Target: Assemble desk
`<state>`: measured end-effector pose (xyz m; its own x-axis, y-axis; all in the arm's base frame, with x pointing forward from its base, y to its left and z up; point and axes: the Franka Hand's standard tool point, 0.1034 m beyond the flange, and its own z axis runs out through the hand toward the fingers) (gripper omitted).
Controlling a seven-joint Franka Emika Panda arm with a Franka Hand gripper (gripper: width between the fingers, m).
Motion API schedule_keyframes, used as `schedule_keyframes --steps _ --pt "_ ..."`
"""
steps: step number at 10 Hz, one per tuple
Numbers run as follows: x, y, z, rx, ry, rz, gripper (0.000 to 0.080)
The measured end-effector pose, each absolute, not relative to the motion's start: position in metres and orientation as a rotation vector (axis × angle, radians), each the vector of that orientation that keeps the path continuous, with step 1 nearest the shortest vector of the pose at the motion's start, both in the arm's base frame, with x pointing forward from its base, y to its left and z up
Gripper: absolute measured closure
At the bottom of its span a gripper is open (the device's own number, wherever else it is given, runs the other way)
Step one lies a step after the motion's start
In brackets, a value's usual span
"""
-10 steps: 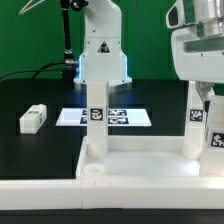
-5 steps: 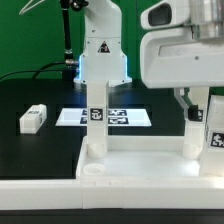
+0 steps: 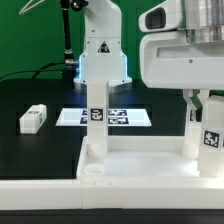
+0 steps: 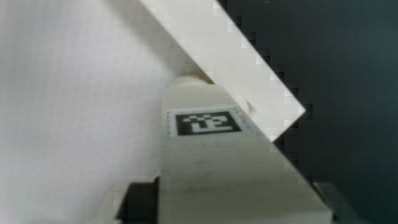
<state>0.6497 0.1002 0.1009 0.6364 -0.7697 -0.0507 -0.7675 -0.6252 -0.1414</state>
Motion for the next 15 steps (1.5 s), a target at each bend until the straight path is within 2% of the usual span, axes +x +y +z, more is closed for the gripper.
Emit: schedule_keyframes --steps 2,5,8,9,10,11,13,15 --pt "0.648 0.099 0.1 -2.497 1.651 0.009 0.0497" --pt "0.646 0.105 0.099 -1.76 2.346 0.06 0.0504" --pt "0.645 0.105 0.099 -1.738 2.363 0.058 0.0504" --pt "0.646 0.105 0.099 -1.775 2.336 0.051 0.0334" --pt "0.649 0.106 0.102 -2.035 2.104 0.012 0.0334" --pt "0.649 0.109 0.104 -2.168 1.96 -0.008 0.0195" --pt "0.648 0.111 0.104 -2.284 1.826 -0.025 0.0152" --pt "0.648 0.11 0.104 -2.396 1.681 -0.046 0.0152"
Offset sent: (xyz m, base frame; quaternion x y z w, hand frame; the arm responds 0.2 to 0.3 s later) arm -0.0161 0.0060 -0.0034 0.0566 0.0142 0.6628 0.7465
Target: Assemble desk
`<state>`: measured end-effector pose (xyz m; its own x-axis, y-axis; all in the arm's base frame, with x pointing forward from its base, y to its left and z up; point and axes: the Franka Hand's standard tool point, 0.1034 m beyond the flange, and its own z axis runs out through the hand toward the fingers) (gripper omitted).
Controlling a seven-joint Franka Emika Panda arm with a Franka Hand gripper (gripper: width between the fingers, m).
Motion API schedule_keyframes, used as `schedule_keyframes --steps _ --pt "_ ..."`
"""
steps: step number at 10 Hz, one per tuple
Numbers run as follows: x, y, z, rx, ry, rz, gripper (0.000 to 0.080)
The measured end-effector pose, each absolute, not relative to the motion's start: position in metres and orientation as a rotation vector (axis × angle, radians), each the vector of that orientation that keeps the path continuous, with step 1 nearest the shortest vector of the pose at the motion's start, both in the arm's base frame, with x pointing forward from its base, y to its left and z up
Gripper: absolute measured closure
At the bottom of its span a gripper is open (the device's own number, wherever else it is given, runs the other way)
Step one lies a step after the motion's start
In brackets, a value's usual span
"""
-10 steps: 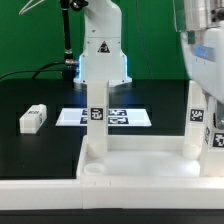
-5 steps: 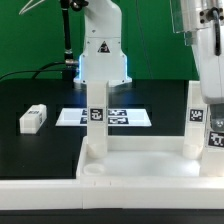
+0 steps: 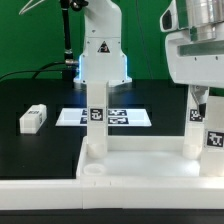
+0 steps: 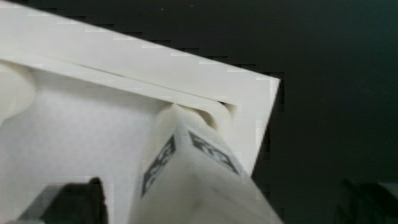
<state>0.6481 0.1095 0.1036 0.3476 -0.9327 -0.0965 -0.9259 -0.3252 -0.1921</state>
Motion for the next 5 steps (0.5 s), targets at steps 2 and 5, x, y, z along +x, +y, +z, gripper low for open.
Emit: schedule_keyframes --steps 2,5 --pt "0.6495 0.1017 0.1045 -2.737 1.178 -0.099 0.0151" --pt "0.6545 0.1001 0.1029 -2.865 0.905 -0.089 0.0285"
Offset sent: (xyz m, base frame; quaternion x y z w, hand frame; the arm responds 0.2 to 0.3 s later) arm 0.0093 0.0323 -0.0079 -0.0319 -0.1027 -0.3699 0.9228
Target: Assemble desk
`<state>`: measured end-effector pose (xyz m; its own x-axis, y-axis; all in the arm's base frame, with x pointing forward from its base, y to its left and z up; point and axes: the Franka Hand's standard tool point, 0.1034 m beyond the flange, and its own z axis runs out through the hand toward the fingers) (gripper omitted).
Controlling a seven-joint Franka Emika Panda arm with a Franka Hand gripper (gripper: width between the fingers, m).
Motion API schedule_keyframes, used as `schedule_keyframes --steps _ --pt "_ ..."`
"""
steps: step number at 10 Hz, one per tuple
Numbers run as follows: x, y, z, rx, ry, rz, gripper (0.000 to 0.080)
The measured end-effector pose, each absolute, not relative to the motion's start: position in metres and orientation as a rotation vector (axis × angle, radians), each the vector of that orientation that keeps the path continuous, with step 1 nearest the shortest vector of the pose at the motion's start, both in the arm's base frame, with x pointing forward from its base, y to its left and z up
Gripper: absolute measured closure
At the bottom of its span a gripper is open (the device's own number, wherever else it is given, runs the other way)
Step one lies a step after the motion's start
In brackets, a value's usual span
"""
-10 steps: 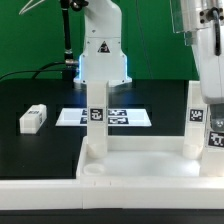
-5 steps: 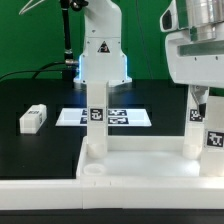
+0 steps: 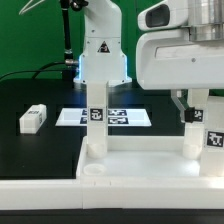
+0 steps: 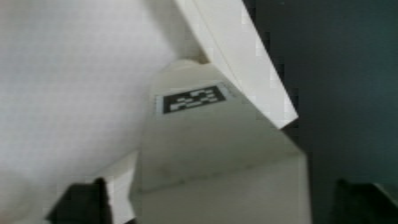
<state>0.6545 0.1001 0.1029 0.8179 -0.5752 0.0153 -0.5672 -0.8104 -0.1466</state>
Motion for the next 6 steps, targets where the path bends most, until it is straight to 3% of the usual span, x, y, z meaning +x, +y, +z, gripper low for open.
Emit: schedule_keyframes --steps 1,2,3,6 --pt "0.6545 0.0997 0.1026 -2.859 0.927 -0.087 0.0285" --pt "0.6543 0.0996 0.1023 -2.845 0.967 -0.083 0.0453" --pt "0.6538 0.096 0.102 -2.815 1.067 -0.075 0.0501" --pt "0.6528 0.0934 0.1016 -2.62 1.482 -0.039 0.0501"
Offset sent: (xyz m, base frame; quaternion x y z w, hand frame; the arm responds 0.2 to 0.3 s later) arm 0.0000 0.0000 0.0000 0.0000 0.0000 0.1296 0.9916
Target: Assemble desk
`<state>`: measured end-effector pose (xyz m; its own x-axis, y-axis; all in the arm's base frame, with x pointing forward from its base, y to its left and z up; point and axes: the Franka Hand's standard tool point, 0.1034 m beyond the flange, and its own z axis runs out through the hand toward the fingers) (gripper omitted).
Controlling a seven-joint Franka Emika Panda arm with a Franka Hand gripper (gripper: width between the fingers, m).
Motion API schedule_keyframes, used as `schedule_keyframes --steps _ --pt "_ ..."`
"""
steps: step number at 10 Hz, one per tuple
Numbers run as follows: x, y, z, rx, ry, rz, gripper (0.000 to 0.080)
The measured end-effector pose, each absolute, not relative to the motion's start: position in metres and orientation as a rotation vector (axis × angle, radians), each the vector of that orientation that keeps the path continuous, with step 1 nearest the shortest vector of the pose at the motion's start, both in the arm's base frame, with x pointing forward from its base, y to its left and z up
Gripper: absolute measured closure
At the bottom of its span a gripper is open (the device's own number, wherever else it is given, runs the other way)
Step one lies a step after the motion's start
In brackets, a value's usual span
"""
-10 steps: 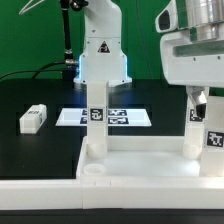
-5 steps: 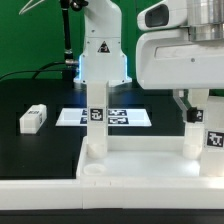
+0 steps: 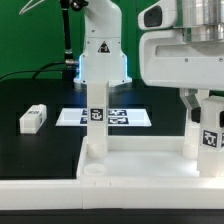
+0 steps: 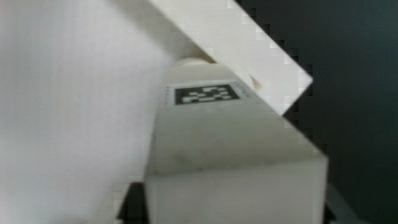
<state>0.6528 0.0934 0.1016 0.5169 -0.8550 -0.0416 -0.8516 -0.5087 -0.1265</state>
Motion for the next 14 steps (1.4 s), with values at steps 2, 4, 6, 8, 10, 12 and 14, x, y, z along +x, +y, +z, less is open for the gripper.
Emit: schedule_keyframes --steps 2,4,6,8,10,12,14 --pt "0.65 0.094 0.101 -2.329 1.909 -0.003 0.0501" --pt "0.645 0.096 0.1 -1.913 2.268 0.036 0.0501" --pt "0.643 0.095 0.099 -1.711 2.397 0.047 0.0501" --pt "0.642 0.095 0.099 -1.615 2.468 0.062 0.0501" --pt "0.642 0.095 0.099 -1.611 2.471 0.062 0.0501" --pt "0.642 0.095 0.098 -1.623 2.464 0.059 0.0257" --pt "0.633 0.073 0.12 -1.746 2.35 0.034 0.0184"
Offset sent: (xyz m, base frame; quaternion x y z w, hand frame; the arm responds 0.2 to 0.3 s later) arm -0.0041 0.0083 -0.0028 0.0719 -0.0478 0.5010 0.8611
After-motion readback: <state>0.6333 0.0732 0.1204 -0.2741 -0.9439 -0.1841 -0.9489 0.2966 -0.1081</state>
